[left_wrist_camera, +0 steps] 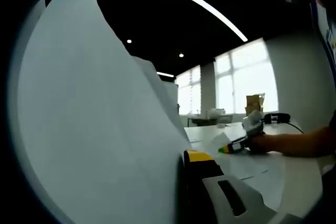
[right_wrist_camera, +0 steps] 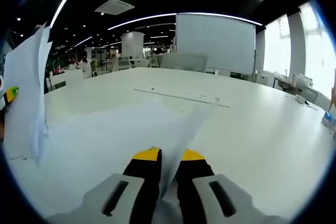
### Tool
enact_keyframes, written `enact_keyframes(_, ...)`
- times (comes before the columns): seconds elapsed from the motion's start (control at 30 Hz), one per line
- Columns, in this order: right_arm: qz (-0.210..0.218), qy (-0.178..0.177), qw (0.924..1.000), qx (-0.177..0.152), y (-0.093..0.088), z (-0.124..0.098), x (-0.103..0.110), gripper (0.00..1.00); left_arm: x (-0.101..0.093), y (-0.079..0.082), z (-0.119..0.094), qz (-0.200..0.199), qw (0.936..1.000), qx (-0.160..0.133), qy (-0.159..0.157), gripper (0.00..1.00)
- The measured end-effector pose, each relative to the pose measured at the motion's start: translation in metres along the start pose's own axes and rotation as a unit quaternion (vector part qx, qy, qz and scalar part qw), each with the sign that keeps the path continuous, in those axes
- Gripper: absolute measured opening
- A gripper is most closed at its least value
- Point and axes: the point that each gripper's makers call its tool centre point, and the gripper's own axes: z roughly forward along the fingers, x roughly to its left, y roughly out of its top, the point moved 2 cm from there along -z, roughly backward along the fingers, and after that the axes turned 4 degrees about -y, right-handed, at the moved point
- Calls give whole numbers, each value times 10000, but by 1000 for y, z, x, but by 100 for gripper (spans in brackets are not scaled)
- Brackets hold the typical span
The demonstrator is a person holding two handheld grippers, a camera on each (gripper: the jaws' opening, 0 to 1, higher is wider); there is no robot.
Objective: Organize the stack of printing papers by aligning and flattening the scattered papers on the table
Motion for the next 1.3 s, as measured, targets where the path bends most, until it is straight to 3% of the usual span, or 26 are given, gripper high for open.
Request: enact_keyframes(1.3, -28, -46, 10000, -36, 0, 4, 0, 0, -2, 1, 0, 8, 10000, 11, 16, 10)
